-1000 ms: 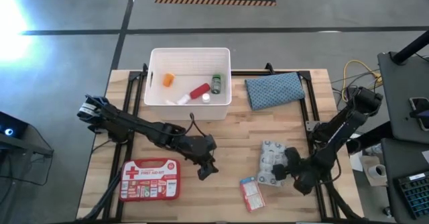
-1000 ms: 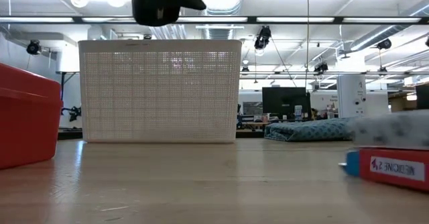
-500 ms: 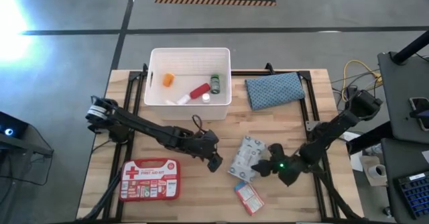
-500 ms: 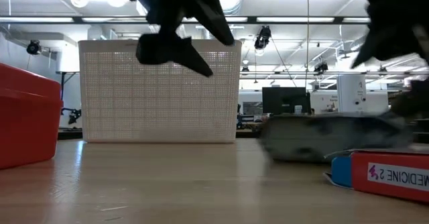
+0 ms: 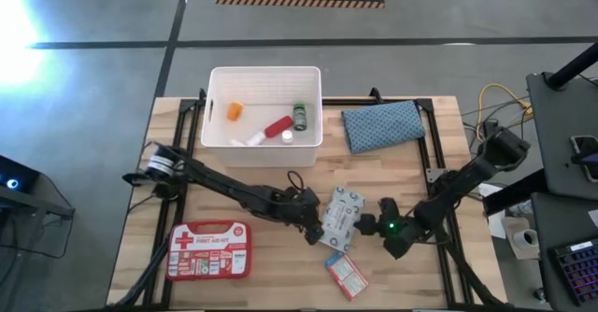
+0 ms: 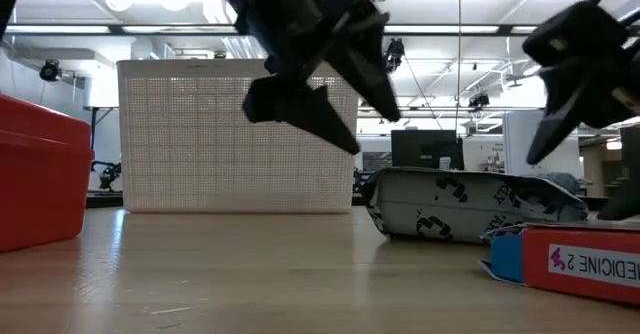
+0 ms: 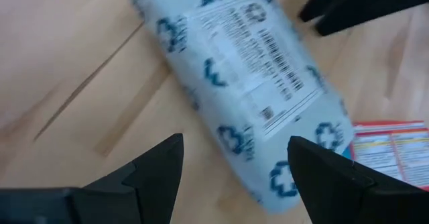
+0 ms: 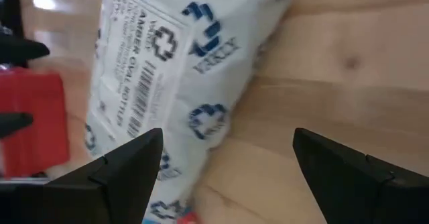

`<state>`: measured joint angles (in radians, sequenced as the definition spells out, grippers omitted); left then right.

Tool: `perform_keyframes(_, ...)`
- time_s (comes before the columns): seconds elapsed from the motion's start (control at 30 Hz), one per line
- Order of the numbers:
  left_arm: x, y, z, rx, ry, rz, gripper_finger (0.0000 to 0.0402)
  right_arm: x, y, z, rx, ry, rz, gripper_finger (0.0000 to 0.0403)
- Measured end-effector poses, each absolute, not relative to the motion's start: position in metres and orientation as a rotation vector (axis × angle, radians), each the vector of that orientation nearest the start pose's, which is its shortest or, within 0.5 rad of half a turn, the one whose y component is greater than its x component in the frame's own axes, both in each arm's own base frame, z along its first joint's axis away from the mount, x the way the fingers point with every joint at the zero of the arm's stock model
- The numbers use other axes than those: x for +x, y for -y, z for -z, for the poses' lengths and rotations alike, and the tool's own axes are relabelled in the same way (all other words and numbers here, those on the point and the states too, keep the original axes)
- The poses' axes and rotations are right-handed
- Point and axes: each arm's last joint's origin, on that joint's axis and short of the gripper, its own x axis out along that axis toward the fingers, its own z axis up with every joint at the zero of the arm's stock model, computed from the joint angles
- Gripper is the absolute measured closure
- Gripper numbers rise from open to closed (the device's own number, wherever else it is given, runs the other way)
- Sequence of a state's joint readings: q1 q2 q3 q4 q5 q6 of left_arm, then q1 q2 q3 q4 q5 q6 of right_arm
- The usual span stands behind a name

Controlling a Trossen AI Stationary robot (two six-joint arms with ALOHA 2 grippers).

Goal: Pick & place medical supplies in basket/bin
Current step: Put the white bag into the white bin

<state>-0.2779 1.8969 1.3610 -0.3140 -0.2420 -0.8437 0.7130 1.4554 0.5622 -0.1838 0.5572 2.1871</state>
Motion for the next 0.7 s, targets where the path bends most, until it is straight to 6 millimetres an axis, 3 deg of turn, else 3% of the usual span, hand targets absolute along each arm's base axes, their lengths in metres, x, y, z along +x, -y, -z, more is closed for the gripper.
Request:
perform_keyframes(0.23,0.409,0.107,-0.198,-0.461,-0.786,-0.294,0.0156,0.21,-0.14,-0.118,1.434,-0.507,0.722,0.0078)
perform_keyframes(0.47,0.412,0.109,-0.174,-0.453,-0.858,-0.284,0.0156,0.214,-0.137,-0.105,1.435,-0.414,0.798,0.0079)
perform_keyframes(0.7,0.409,0.108,-0.167,-0.453,-0.882,-0.285,0.0156,0.221,-0.13,-0.106,1.401,-0.361,0.791,0.0078)
